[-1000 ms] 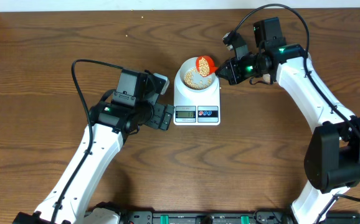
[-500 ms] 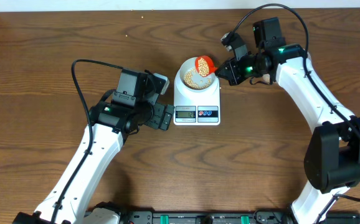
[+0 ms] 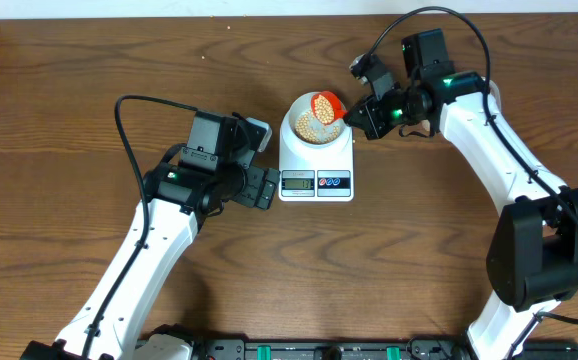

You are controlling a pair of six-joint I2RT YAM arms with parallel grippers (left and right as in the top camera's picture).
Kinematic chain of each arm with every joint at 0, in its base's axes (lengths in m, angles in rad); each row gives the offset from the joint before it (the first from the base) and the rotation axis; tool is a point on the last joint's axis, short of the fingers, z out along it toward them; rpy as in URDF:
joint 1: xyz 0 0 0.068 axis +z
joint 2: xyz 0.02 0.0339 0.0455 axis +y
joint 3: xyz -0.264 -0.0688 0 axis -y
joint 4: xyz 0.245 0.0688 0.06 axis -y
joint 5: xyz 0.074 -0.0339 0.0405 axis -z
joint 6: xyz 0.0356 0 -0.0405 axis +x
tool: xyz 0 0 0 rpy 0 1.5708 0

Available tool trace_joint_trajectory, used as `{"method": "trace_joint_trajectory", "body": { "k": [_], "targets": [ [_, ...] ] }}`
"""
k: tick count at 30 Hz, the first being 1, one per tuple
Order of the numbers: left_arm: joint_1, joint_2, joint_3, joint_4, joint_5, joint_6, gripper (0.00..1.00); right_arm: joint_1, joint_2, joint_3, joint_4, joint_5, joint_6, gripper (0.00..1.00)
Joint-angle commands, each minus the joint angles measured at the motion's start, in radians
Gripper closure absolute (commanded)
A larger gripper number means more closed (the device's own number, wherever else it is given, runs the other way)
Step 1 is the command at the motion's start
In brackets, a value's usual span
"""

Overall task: Scoop item into bowl and weigh 50g on scale
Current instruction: 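Hold the scoop tilted over the bowl, shaking out remaining soybeans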

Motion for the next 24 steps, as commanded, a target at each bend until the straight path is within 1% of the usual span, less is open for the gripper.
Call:
{"method": "trace_joint_trajectory", "body": {
  "k": [1,10,18,24],
  "targets": [
    [0.003,0.002,-0.004,0.000,0.008,0.003,0.09,0.008,-0.033,0.027,0.000,0.000,-0.037,0.99],
    [0.003,0.002,-0.004,0.000,0.008,0.003,0.09,0.011,-0.036,0.034,0.000,0.000,-0.052,0.99],
    [0.003,0.002,-0.004,0.000,0.008,0.003,0.09,0.029,-0.055,0.034,0.000,0.055,-0.104,0.99],
    [0.003,0.002,-0.004,0.000,0.009,0.003,0.09,0.037,-0.057,0.034,0.000,0.060,-0.110,0.99]
  ]
}}
